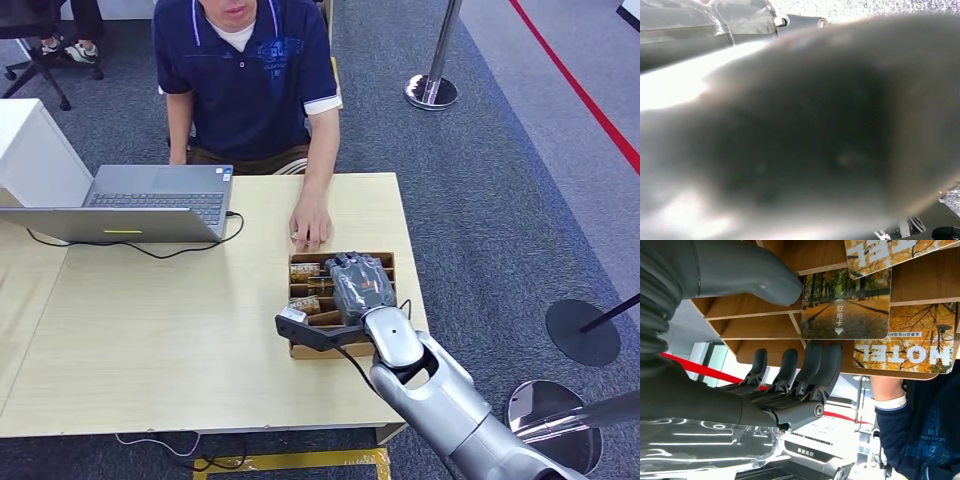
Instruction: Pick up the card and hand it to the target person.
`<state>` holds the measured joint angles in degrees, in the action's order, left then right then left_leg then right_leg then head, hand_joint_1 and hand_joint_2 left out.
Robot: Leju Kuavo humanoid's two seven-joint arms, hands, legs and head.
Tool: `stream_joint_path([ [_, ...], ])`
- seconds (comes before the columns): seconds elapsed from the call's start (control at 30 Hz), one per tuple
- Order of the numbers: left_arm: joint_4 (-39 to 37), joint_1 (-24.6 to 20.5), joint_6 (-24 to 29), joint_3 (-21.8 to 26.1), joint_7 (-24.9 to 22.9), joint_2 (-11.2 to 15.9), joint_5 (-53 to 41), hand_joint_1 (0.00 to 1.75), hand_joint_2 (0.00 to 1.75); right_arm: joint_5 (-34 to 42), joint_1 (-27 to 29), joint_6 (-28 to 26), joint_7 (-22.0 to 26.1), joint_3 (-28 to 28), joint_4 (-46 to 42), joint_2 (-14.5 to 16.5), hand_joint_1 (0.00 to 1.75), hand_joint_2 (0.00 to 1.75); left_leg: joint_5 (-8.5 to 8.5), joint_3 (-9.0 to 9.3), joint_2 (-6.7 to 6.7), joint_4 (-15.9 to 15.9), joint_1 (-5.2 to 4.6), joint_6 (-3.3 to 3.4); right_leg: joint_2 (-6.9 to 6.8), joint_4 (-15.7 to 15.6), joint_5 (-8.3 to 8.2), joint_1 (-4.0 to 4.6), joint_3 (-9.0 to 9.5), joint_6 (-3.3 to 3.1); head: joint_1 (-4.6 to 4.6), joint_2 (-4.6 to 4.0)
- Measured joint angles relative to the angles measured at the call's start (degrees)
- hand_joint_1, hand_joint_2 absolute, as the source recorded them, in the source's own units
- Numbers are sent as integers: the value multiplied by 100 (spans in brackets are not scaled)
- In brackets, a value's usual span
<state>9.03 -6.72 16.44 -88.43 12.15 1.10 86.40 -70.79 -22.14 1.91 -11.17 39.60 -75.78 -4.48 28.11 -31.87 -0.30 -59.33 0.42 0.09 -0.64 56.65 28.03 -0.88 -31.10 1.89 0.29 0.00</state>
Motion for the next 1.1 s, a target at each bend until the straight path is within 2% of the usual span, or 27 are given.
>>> stream_joint_path([
  [1.1,0,0,0,0,4,2,26,0,0,62,-37,-30,19,15,19,61,89,175,0,0,0,0,0,0,0,0,0,0,0,0,-1,0],
])
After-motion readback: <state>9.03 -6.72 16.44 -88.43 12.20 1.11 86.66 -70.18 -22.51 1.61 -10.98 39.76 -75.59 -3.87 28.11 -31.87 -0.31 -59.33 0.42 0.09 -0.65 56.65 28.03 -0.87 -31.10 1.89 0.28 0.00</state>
